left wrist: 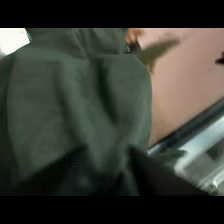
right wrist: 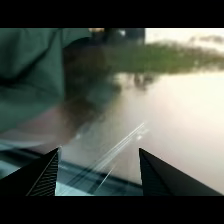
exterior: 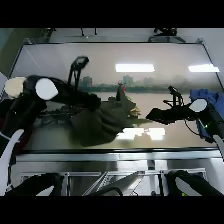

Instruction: Fold the shirts.

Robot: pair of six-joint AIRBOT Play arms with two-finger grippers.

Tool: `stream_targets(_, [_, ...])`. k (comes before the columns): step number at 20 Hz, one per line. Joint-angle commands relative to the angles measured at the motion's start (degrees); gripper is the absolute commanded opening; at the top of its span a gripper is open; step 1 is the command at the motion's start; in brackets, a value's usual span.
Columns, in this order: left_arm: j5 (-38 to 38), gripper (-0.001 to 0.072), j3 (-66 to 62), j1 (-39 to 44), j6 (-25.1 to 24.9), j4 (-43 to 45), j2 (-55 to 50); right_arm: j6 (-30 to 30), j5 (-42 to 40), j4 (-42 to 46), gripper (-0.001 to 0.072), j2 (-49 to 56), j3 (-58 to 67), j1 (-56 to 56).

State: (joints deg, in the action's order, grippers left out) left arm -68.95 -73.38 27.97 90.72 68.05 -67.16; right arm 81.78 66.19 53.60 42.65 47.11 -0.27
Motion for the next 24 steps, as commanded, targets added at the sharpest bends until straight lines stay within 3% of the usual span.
stream_targets(1, [-2.4,0.0671,8.3,0.4,2.9,0.3,5.1,-5.0,2.9,-7.9,0.0553,2.1,0.6,-0.5])
stream_targets(4, [-10.8,0.067,8.6,-4.7,5.0,10.3,9.6,-9.9,3.4,-11.6,0.0553,10.7,5.9,-0.5])
stream_targets(6, [-12.1,0.067,12.8,-8.0,6.0,15.3,15.0,-11.6,3.7,-11.7,0.0553,17.8,12.0,-0.5])
stream_targets(9, [-5.9,0.067,26.4,-14.3,7.3,14.9,22.8,-15.6,3.7,-12.9,0.0553,30.7,23.3,-0.5])
stream_targets(12, [8.0,0.067,40.2,-22.3,6.3,7.9,25.6,-16.1,3.7,-12.9,0.0553,43.1,34.4,-0.4])
stream_targets(16, [15.1,0.0669,45.7,-31.3,-4.0,-3.5,17.9,-16.1,3.7,-13.0,0.0553,53.2,42.8,-0.3])
stream_targets(20, [19.3,0.065,44.2,-31.6,-11.5,-10.3,7.5,-19.2,3.5,-18.7,0.055,56.9,44.5,-0.3])
stream_targets(24, [26.3,0.065,40.3,-26.9,-12.1,-11.1,-2.4,-22.0,3.4,-24.2,0.0478,57.2,44.5,0.3])
